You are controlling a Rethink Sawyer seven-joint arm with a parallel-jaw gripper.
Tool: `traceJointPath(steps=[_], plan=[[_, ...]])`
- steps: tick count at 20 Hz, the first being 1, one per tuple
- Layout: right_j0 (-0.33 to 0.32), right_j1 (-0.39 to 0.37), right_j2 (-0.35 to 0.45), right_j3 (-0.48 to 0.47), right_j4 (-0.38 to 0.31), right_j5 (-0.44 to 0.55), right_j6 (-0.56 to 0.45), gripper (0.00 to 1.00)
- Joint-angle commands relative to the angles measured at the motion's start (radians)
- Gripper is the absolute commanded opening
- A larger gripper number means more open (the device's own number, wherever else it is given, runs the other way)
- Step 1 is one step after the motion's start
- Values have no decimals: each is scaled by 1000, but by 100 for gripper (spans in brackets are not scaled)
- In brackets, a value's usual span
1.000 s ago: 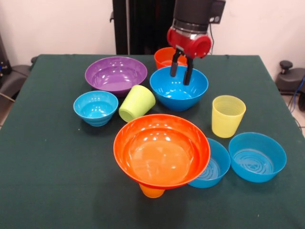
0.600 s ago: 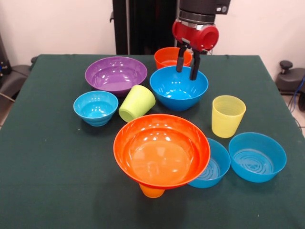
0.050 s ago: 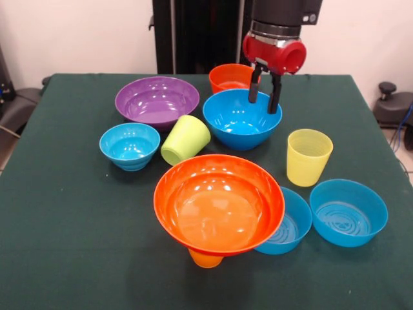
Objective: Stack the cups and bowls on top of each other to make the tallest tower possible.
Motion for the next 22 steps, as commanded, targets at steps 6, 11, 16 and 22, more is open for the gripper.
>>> traceJointPath(steps=[6, 11, 16, 22], plan=[[0, 127, 100, 10, 26, -84, 218, 100], [-20, 150, 114, 5, 9, -120, 219, 100], [-44, 132, 133, 21, -1, -126, 225, 100], [-61, 89, 165, 37, 12, -99, 232, 100]])
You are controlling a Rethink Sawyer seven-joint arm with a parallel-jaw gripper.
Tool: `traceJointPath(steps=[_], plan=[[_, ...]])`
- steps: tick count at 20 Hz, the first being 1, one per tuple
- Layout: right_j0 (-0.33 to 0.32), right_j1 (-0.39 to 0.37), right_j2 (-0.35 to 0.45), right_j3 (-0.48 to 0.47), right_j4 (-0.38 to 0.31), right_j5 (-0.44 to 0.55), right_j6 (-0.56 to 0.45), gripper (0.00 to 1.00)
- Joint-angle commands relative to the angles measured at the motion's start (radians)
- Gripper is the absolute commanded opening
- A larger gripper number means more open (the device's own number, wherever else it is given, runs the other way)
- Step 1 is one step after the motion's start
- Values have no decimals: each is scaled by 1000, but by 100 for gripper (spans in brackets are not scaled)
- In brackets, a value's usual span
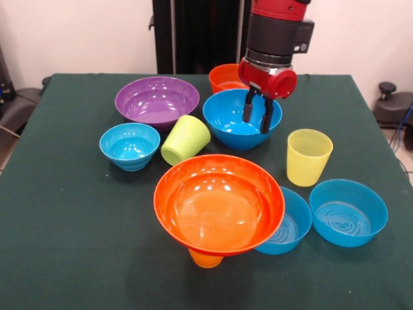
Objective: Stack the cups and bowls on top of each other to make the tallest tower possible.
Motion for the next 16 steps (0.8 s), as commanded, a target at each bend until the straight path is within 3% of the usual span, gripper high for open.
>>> traceJointPath(steps=[1, 16], plan=[[-25, -12, 131, 35, 17, 4, 233, 100], [-23, 34, 157, 24, 5, -89, 255, 100]])
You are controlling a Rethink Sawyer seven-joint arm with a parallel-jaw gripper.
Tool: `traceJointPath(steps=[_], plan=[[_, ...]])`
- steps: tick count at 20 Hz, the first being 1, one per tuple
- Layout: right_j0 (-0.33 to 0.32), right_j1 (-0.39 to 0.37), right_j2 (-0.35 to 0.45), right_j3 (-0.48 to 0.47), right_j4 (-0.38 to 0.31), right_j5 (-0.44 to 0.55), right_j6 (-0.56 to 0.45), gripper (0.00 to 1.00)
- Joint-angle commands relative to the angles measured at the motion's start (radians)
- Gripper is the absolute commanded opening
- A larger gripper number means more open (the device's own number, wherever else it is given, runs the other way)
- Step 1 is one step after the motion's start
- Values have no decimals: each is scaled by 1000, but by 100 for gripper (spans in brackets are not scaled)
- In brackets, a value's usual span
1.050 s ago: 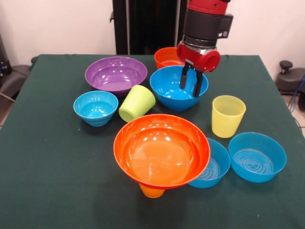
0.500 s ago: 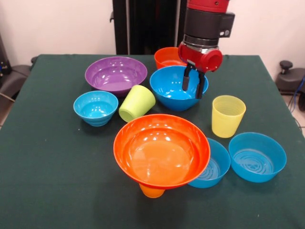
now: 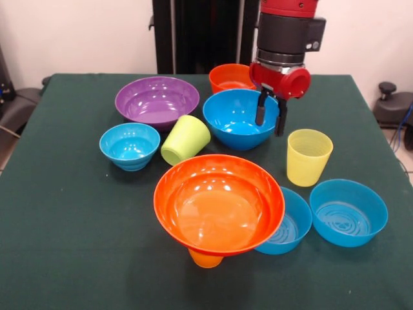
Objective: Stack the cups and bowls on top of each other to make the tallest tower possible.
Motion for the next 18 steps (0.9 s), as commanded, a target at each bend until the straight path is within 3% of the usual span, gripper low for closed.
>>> traceJointPath(steps=[1, 10, 18], plan=[[5, 64, 90, 19, 5, -75, 242, 100], [107, 142, -56, -63, 59, -32, 139, 100], [213, 210, -228, -160, 85, 149, 53, 100]])
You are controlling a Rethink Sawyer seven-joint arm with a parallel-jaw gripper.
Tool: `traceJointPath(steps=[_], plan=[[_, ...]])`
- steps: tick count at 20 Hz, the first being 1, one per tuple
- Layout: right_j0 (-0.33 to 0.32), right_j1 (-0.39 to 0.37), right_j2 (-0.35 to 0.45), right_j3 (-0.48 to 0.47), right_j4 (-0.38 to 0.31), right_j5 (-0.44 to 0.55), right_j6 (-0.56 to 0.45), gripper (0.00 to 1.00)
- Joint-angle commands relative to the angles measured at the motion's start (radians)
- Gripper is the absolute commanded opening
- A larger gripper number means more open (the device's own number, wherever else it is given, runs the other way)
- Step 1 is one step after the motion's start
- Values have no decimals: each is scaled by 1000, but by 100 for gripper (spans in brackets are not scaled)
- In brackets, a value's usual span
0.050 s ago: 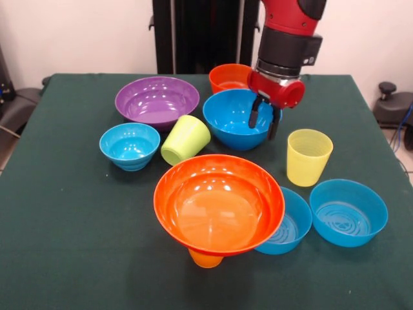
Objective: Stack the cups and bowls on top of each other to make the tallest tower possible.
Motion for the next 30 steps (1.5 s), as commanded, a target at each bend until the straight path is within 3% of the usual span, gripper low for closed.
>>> traceJointPath(steps=[1, 5, 11, 12, 24, 30], plan=[[68, 85, -93, -135, 60, 192, 39, 100], [77, 101, -121, -160, 35, 226, 44, 100], [48, 96, -94, -165, -12, 219, 55, 100], [41, 93, -89, -164, -22, 215, 54, 0], [3, 47, -36, -135, -34, 232, 71, 0], [23, -14, -54, -126, -16, 381, 76, 0]])
